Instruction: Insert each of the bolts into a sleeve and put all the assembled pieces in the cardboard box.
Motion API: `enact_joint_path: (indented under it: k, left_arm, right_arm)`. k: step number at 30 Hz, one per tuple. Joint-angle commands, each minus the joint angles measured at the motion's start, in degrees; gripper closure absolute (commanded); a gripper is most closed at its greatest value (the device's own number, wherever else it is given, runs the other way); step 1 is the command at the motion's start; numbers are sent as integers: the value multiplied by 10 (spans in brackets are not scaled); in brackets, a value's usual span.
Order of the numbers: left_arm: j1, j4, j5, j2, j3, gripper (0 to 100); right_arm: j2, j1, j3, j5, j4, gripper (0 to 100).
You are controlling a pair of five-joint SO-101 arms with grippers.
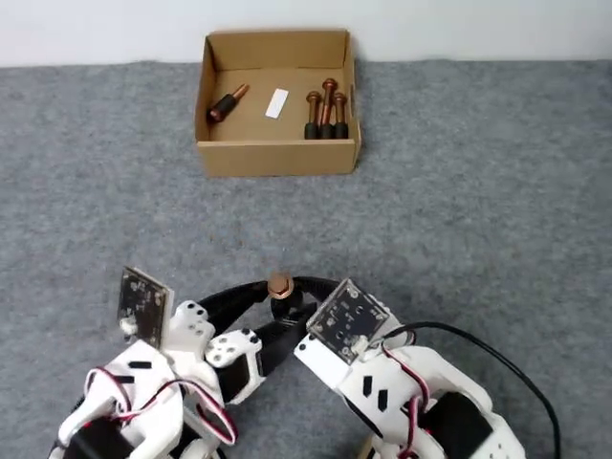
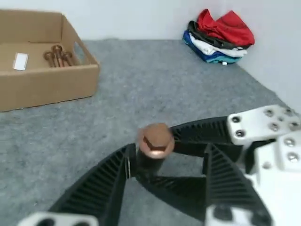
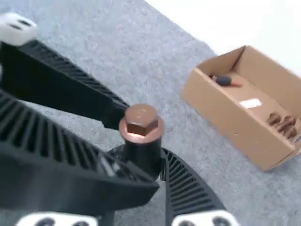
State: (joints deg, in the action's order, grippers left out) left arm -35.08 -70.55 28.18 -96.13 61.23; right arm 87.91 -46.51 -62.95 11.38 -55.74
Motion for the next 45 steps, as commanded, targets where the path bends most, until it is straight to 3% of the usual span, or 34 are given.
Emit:
enact_joint_path:
  k: [1,8,14,21,23,28,35,40,45]
  left_arm:
    - [5,-4,-13,3,-6,754]
    - [83,-1,-57,2,-44,754]
    - [98,-3,-60,2,-118,758]
    - [118,-4,-62,-3,-165,1000]
    - [164,-6,-62,-3,-156,987]
    - [285,-4,-76,-3,-68,996]
    - [396,94,-215,-3,151,996]
    - [415,209,-306,-3,276,995]
    - [412,259,-307,-3,350,995]
  right_arm:
    - [7,4,40,4,16,990]
    - [7,6,37,2,13,990]
    - [3,7,31,1,12,990]
    - [1,53,18,-51,12,990]
    - [1,88,18,-67,12,990]
    - [-14,196,52,-98,16,991]
    - [-233,267,224,-98,17,991]
    - [-437,270,367,-97,57,990]
    - [-614,270,484,-58,153,990]
